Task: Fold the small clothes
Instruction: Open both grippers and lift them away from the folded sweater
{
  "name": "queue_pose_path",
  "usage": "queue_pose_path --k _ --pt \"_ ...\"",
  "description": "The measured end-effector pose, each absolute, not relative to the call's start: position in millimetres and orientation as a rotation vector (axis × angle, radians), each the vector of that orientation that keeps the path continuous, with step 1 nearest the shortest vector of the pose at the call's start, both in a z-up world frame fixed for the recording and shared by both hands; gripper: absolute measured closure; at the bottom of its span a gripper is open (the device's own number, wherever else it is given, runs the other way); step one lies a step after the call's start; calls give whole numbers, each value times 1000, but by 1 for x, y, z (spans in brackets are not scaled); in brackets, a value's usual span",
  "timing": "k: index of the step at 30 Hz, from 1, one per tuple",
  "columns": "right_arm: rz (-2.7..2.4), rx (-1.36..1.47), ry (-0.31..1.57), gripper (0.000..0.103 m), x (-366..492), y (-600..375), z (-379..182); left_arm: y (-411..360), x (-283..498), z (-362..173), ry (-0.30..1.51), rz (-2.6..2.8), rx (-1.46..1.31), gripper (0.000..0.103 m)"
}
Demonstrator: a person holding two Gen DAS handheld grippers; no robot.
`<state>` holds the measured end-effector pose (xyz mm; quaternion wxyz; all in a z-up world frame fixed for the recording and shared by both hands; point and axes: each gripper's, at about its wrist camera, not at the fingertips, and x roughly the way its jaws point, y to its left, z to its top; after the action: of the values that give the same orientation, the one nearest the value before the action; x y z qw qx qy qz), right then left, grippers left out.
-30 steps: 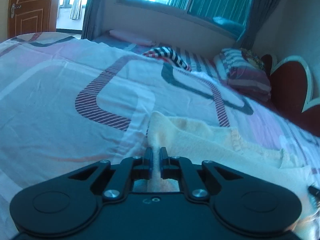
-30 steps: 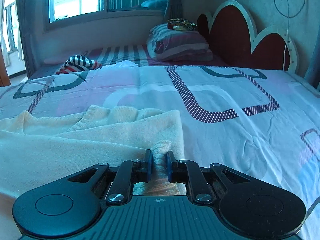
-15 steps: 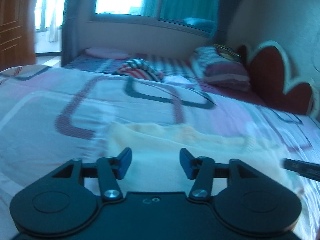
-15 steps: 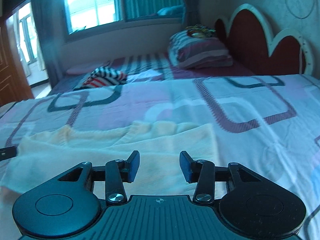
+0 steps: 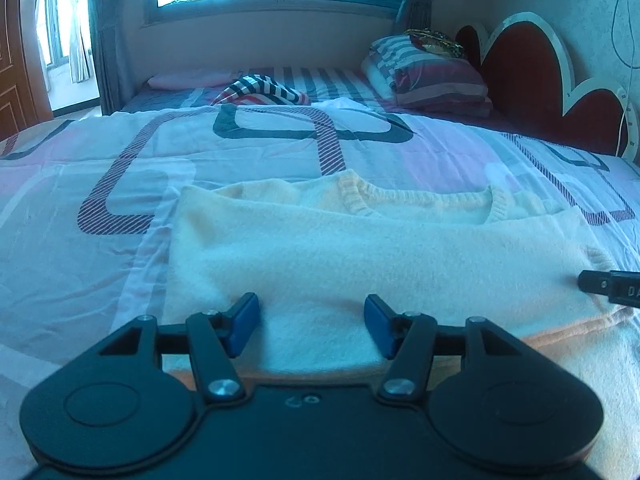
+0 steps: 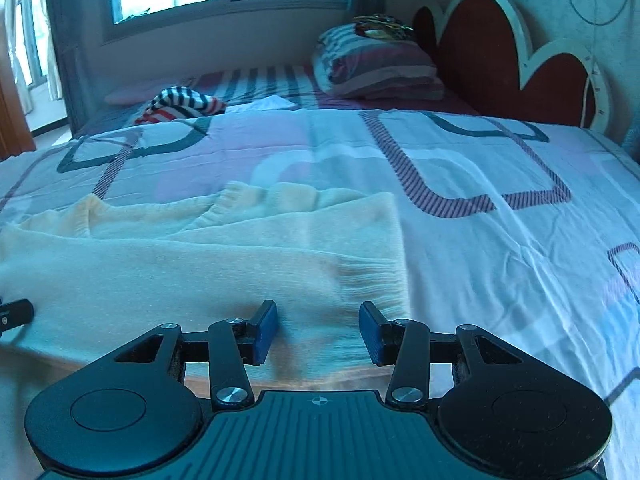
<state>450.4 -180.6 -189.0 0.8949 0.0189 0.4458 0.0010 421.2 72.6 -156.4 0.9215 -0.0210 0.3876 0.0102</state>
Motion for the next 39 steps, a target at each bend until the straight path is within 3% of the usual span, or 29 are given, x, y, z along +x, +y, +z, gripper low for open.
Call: queue_pose_path --k 14,39 --pt "162 100 868 59 387 -167 -147 59 367 -134 795 -28 -75 44" --pt "73 162 913 59 399 -199 -171 59 364 -157 837 -9 -65 39"
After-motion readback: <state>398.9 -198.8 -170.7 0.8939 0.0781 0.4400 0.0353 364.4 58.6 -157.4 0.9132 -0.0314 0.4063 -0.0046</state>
